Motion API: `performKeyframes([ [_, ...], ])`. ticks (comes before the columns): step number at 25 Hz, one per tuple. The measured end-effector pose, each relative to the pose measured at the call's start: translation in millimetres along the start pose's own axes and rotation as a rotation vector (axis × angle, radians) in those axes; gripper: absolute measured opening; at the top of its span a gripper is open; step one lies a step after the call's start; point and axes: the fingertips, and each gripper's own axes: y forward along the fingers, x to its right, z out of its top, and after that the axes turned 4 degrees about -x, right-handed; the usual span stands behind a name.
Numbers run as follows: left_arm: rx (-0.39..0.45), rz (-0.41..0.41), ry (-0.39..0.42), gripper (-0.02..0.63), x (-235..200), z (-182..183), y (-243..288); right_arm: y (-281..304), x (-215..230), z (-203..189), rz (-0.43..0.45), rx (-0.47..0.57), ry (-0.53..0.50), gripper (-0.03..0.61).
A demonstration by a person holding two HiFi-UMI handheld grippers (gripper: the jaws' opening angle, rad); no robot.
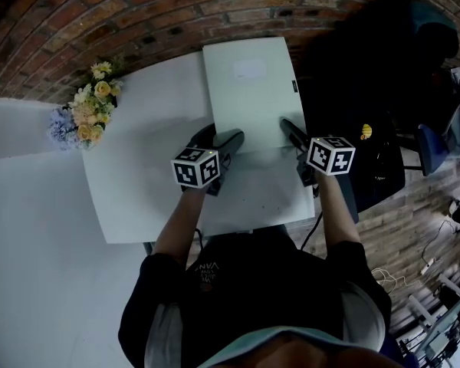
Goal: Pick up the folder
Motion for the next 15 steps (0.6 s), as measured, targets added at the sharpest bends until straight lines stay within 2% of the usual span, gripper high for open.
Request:
performKeyframes([
  [15,0.010,-0.016,0.057,0.356,8,2,-24,-18,-24,-5,-0.009,0.047,-0.037,0.293],
])
